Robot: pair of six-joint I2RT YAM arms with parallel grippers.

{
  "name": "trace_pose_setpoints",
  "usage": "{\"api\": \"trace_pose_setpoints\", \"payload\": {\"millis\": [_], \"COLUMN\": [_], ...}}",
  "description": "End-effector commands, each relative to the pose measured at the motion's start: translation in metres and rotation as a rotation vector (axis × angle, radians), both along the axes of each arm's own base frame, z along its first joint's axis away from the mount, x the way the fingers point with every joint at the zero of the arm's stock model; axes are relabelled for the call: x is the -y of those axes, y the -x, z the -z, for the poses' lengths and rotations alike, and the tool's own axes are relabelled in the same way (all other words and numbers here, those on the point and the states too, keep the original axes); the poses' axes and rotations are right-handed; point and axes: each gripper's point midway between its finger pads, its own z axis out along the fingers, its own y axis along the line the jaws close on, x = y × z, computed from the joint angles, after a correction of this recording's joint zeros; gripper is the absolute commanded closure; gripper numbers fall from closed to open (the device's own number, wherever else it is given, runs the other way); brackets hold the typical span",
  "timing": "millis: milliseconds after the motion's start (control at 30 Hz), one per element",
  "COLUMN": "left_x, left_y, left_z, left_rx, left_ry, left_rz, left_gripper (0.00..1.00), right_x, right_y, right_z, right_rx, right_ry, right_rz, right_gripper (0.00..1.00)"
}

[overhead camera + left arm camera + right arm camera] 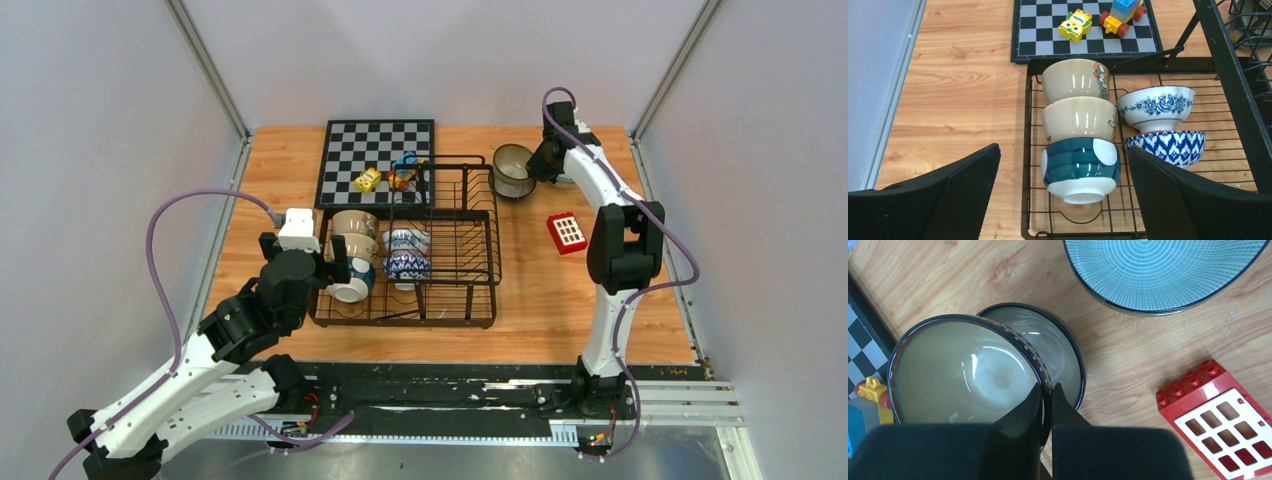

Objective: Unload the bowls from the dish rack
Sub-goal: Place the bowl at the center of the board.

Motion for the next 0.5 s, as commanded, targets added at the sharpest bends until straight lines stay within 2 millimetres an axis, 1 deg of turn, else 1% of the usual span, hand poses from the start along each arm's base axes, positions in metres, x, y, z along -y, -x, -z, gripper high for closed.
{"api": "trace_pose_setpoints", "payload": {"millis": [0,300,467], "left_x": [0.002,0.006,0.007], "left_y": [-0.002,-0.003,-0.003], "left_z": [0.003,0.008,0.011], "left_rx": [-0.002,-0.010,-0.016], "left_ry": [0.015,0.022,0.019], "left_rz": [-0.004,0.005,0.005], "left_gripper": [0.00,0.00,0.00], "right_x": [-0.015,-0.019,-0.017], "right_y": [-0.013,-0.010,-0.009], "right_z": [-0.019,0.000,0.006], "right_rx": [0.062,0.023,0.011], "right_ry": [-0.015,0.005,0.016], "right_rz": [-0.013,-0.028,-0.031], "right_gripper": [1.00,1.00,1.00]}}
